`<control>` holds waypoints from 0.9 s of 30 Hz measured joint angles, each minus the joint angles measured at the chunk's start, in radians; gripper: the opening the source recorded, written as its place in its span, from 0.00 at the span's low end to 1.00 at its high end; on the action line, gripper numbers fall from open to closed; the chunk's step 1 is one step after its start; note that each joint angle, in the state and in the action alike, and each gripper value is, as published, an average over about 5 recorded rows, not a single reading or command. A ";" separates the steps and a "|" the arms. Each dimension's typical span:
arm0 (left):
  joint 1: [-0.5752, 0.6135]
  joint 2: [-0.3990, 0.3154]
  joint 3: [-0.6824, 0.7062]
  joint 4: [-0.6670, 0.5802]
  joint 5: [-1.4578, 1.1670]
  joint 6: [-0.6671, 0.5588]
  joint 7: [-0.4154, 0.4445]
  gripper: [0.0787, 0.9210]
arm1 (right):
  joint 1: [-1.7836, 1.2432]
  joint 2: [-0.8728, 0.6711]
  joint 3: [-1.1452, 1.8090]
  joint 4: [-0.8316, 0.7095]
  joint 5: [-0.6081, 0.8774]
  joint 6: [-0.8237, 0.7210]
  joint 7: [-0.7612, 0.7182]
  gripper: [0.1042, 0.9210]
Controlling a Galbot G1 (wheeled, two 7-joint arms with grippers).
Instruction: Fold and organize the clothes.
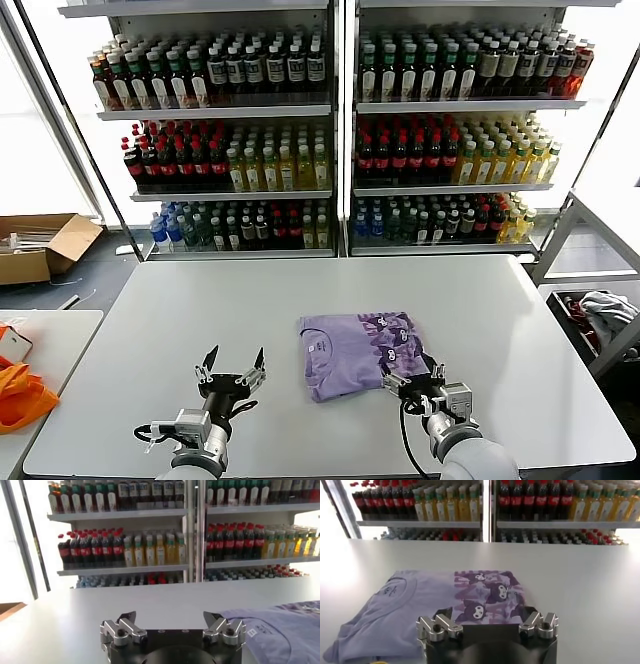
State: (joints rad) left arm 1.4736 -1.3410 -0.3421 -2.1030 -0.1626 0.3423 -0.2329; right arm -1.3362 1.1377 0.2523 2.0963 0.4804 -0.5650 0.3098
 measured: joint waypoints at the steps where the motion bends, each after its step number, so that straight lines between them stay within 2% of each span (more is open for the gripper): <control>1: 0.000 0.000 0.000 0.001 0.000 0.000 0.000 0.88 | -0.003 0.004 -0.003 -0.001 0.005 -0.001 0.005 0.88; 18: -0.001 -0.003 0.011 0.021 0.001 0.001 0.003 0.88 | -0.035 0.077 -0.001 -0.029 0.090 -0.005 0.092 0.88; 27: 0.001 -0.011 0.004 0.016 0.002 -0.013 0.003 0.88 | -0.056 0.102 0.024 0.012 0.072 0.012 0.093 0.88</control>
State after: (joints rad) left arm 1.4741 -1.3517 -0.3379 -2.0874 -0.1604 0.3294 -0.2298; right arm -1.3927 1.2393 0.2765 2.1078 0.5522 -0.5525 0.4030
